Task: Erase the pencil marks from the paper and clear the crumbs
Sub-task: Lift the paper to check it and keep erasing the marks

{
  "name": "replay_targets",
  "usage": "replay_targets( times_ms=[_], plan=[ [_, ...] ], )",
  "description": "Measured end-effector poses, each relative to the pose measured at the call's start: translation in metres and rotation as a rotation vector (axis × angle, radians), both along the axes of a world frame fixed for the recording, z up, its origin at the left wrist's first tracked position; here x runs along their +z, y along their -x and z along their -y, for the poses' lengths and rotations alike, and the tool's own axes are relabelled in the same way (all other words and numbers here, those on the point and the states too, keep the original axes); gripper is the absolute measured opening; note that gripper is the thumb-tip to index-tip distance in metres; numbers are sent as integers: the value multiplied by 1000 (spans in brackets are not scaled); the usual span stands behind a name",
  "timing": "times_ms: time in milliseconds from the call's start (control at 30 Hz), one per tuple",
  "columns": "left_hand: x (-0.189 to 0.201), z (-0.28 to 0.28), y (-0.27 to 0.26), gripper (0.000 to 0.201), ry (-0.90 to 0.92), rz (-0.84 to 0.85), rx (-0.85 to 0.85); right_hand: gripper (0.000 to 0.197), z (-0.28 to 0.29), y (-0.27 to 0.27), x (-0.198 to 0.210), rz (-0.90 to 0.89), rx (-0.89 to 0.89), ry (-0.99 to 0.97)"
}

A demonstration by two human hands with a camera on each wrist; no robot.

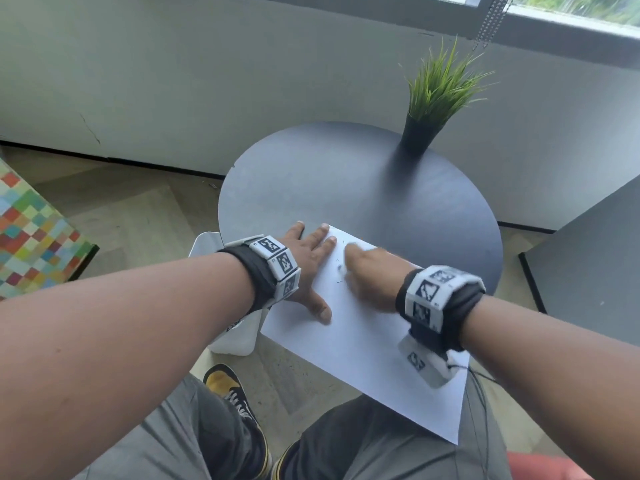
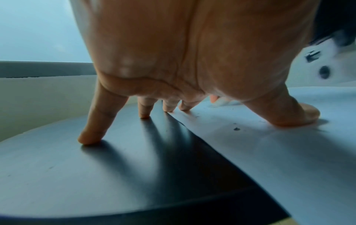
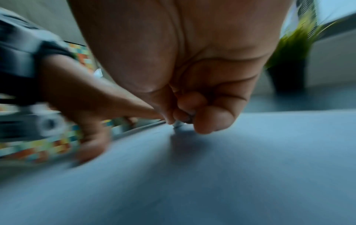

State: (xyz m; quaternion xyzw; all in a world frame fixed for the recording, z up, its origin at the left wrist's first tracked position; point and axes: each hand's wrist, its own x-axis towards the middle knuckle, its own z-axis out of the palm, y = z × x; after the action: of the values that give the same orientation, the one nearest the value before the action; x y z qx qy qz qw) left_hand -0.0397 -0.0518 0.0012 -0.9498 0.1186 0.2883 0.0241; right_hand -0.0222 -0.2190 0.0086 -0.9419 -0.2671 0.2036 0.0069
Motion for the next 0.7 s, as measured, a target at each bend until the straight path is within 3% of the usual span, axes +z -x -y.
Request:
replay_targets(
  times_ms=[67,233,333,400,533,700],
  plan=[
    [1,0,-1,140,4,-1,-2,20,-5,17,-6,-55,86,-15],
    [3,0,0,137,-13,7,-2,16,3,-13,4,37,-46,-28],
    [2,0,1,138,-20,19,-12,16,-2,14,2,-55,249,-23],
    [1,0,0,137,-27,20,-21,18,-2,15,-1,-89,330,-41],
    [0,0,-1,139,-18,13,-14,24,4,-16,-4,97,69,-92],
    [-1,0,-1,140,-12,10,-16,18,0,7,-6,-95,328,-115]
  ],
)
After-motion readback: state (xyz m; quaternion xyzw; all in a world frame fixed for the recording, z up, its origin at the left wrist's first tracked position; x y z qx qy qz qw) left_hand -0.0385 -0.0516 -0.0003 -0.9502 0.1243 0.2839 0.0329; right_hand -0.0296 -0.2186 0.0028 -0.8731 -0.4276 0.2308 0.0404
